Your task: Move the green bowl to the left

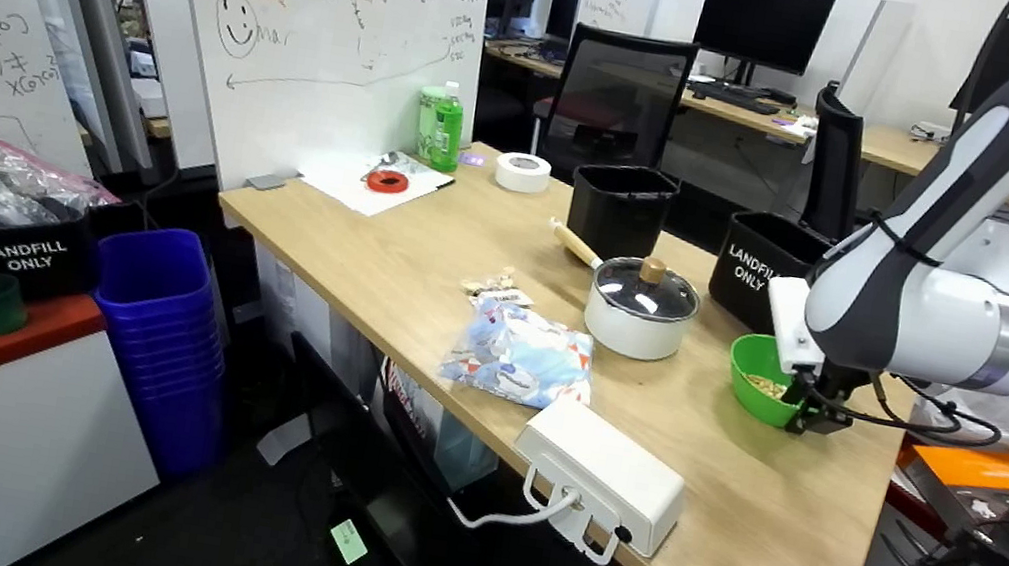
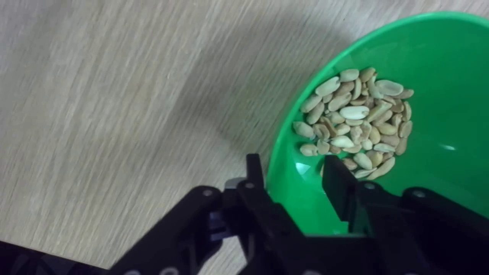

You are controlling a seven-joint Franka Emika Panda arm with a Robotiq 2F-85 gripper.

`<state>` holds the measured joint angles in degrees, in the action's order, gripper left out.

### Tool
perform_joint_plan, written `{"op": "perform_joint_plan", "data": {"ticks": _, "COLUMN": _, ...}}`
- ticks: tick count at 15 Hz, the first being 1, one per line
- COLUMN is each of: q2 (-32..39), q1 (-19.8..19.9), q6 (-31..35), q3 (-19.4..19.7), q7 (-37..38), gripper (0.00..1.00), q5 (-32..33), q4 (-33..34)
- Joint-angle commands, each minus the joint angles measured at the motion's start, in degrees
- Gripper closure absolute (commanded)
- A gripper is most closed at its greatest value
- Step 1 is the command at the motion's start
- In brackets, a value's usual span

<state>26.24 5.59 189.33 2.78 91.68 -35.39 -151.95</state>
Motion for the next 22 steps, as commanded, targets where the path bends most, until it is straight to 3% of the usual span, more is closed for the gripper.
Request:
{"op": "perform_joint_plan", "data": {"ticks": 1, "q2": -0.27, "q1": 0.91, "q6": 0.84, "q3": -1.14, "q7": 0.69, "gripper": 0.82, "q5": -0.26, "q4": 0.03}}
{"op": "perform_joint_plan", "data": {"ticks": 4, "q2": -0.71, "q1": 1.71, "q6": 0.85, "q3": -2.09, "q7": 1.14, "gripper": 1.00, "q5": -0.21, "q4": -0.05}}
{"op": "perform_joint_plan", "data": {"ticks": 13, "q2": -6.85, "q1": 3.17, "q6": 1.91, "q3": -5.36, "q7": 0.83, "gripper": 0.99, "q5": 0.51, "q4": -5.62}}
{"op": "perform_joint_plan", "data": {"ticks": 17, "q2": -12.13, "q1": 6.22, "q6": 2.36, "q3": -10.72, "q7": 0.29, "gripper": 0.99, "q5": 2.94, "q4": -10.54}}
{"op": "perform_joint_plan", "data": {"ticks": 18, "q2": -10.43, "q1": 6.06, "q6": 1.39, "q3": -11.63, "q7": -2.57, "gripper": 0.99, "q5": 1.08, "q4": -7.71}}
{"op": "perform_joint_plan", "data": {"ticks": 22, "q2": -11.25, "q1": 6.73, "q6": -1.07, "q3": -15.68, "q7": -9.89, "gripper": 0.99, "q5": 2.52, "q4": -7.44}}
